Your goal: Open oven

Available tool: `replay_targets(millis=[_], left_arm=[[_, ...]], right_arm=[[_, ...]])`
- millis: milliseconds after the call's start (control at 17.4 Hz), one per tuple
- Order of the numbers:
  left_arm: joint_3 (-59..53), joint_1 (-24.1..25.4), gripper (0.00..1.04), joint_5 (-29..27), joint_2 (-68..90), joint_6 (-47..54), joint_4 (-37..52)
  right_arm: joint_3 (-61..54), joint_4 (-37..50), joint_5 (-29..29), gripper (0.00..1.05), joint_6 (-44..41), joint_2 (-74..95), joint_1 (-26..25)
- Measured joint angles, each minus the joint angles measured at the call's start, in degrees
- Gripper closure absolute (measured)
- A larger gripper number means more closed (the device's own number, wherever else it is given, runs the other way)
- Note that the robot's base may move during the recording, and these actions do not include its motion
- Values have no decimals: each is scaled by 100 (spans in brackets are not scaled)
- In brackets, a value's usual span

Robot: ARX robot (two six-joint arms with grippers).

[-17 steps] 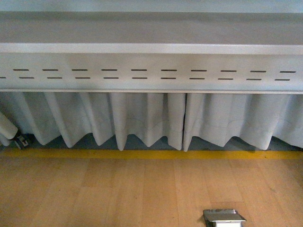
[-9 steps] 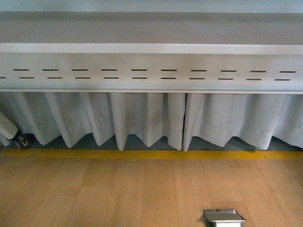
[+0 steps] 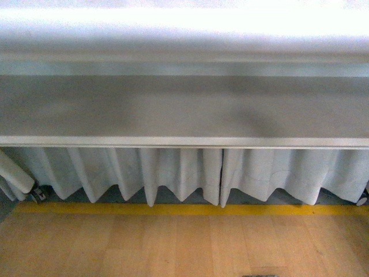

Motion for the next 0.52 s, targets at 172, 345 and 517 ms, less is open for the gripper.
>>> replay_targets(millis=[172, 345, 517], left_arm=[[0, 0, 7, 2, 0, 0, 2], [0, 0, 7, 0, 0, -2, 4], [0, 0, 7, 0, 0, 0, 0]], right_arm=[[0, 2, 2, 6, 0, 2, 0], [0, 4, 0, 6, 0, 0, 0], [0, 7, 2, 6, 0, 0, 0]])
